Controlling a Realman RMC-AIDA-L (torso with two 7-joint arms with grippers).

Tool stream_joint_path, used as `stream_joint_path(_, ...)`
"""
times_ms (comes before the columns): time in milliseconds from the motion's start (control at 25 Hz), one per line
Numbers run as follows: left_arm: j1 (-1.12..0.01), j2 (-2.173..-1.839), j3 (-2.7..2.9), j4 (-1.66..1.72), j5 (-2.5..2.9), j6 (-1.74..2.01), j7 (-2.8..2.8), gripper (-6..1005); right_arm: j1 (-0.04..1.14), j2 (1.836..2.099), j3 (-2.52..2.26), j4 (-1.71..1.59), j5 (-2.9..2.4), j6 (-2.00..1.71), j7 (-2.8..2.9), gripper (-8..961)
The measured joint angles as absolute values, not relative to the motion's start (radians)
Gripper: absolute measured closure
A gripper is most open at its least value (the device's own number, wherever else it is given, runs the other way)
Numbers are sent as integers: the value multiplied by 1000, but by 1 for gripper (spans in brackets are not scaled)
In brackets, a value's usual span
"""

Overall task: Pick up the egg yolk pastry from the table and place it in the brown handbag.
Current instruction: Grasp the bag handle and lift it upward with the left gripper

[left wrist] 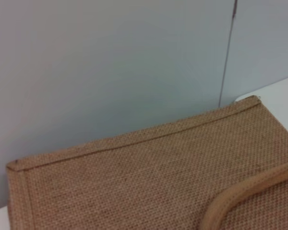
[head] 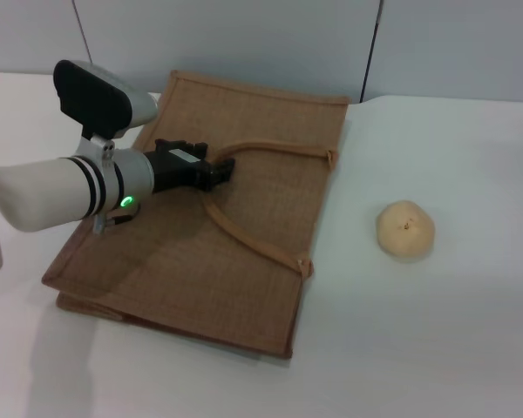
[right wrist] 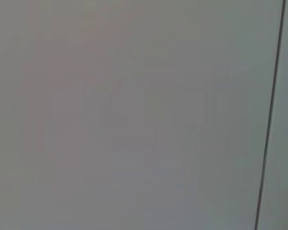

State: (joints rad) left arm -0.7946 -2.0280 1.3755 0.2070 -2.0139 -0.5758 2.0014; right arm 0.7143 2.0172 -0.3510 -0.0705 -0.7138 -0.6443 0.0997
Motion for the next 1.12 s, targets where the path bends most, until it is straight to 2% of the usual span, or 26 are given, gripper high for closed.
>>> stream_joint_path(640, -802, -2029, 1373, 207, -2017, -552, 1979, 558, 718, 2017, -350, -71, -713, -644, 100, 58)
stream_joint_path(1120, -805, -2031, 1376, 207, -2017, -548, 1965, 776, 721, 2017, -351, -71, -713, -644, 100, 58)
